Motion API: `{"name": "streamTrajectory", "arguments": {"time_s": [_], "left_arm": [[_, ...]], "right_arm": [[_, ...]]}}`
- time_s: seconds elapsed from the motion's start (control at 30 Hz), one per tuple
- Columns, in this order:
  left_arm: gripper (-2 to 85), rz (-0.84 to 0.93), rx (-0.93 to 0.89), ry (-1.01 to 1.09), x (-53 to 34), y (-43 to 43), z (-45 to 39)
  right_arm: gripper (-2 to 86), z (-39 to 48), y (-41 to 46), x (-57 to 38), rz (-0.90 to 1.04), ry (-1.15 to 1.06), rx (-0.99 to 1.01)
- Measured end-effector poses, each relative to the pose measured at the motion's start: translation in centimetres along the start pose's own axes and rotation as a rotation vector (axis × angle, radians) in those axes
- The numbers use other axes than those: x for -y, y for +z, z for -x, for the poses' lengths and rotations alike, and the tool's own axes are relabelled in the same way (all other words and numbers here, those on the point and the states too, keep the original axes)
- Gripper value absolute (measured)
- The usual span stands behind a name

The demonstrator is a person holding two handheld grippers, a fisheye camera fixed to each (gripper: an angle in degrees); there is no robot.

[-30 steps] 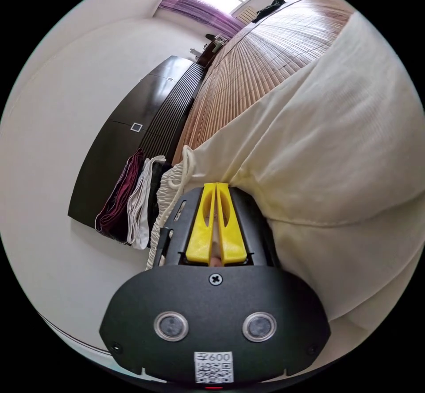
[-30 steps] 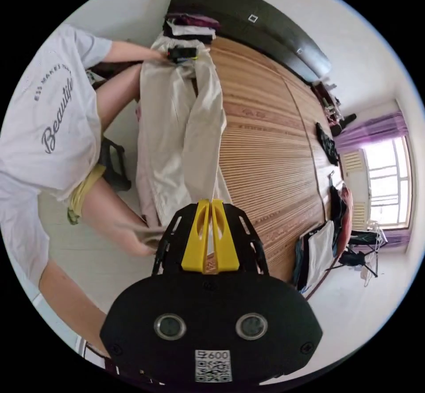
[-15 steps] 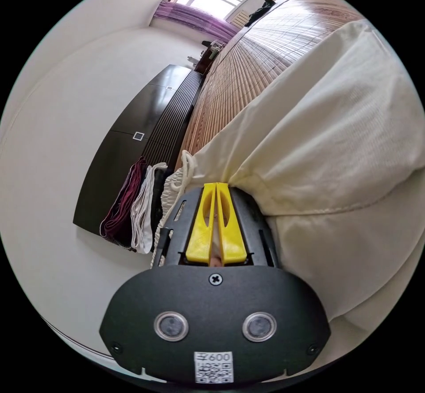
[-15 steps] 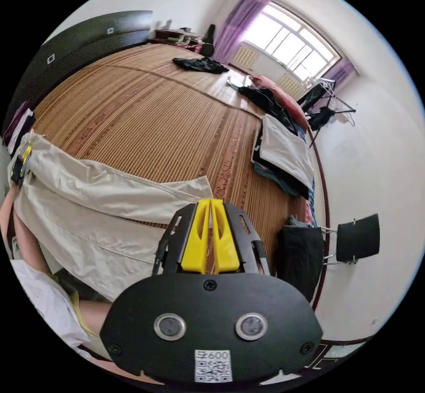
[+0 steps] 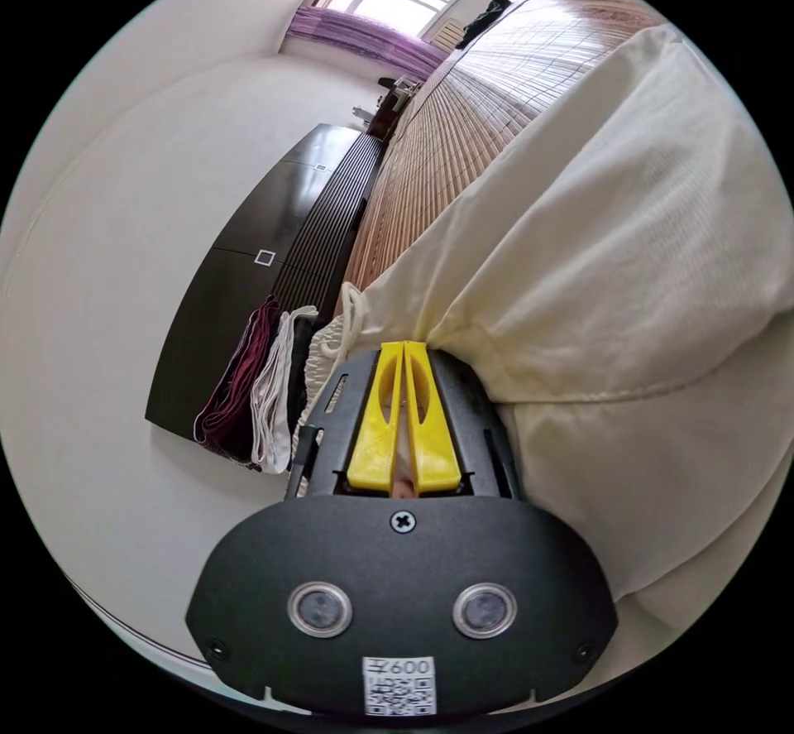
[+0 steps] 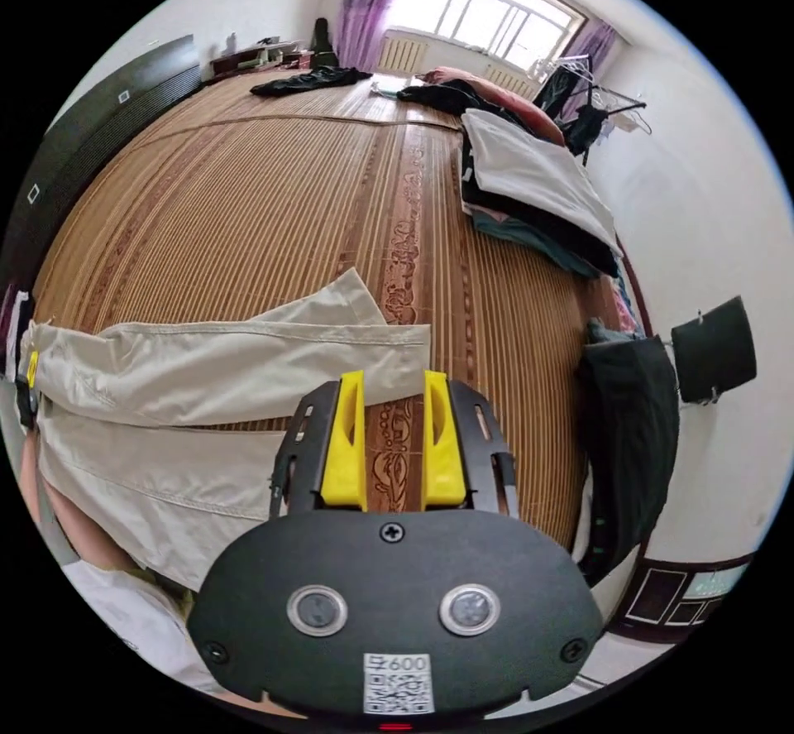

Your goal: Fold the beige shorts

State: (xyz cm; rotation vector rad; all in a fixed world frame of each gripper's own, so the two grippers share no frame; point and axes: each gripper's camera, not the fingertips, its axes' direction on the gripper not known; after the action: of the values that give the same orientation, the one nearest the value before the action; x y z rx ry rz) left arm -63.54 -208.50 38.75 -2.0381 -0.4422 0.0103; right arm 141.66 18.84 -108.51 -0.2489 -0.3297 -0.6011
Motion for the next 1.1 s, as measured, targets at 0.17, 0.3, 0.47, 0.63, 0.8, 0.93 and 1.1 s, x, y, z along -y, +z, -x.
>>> {"name": "streamTrajectory", "arguments": {"time_s": [0.17, 0.3, 0.47, 0.63, 0.8, 0.93, 1.1], "left_arm": [[0.2, 0.002, -0.007, 0.001, 0.0, -1.8, -0.4], [0.4, 0.005, -0.064, 0.004, 0.0, -3.4, 0.4], [0.9, -0.066, -0.151, -0.110, -0.7, -7.2, 5.0], [2.0, -0.447, -0.318, -0.327, -2.1, -15.4, 11.7], [4.0, -0.519, -0.442, -0.095, 1.6, -20.4, 12.5], [6.7, -0.410, -0.491, 0.123, 4.8, -20.1, 9.5], [2.3, -0.249, -0.579, 0.286, 7.0, -19.4, 3.9]], "right_arm": [[3.8, 0.3, 3.4, -4.2, -0.051, 0.028, -0.020], [-0.4, 2.2, 1.0, -10.3, -0.208, -0.060, 0.010], [-0.8, 6.9, -8.7, -20.7, -0.447, -0.249, -0.077], [-0.8, 11.0, -21.6, -32.5, -0.699, -0.295, -0.116], [-0.9, 15.1, -35.2, -44.8, -1.052, -0.312, -0.072], [-0.9, 17.3, -41.0, -51.2, -1.203, -0.268, -0.016], [-0.9, 21.5, -43.1, -55.0, -1.188, -0.251, -0.132]]}}
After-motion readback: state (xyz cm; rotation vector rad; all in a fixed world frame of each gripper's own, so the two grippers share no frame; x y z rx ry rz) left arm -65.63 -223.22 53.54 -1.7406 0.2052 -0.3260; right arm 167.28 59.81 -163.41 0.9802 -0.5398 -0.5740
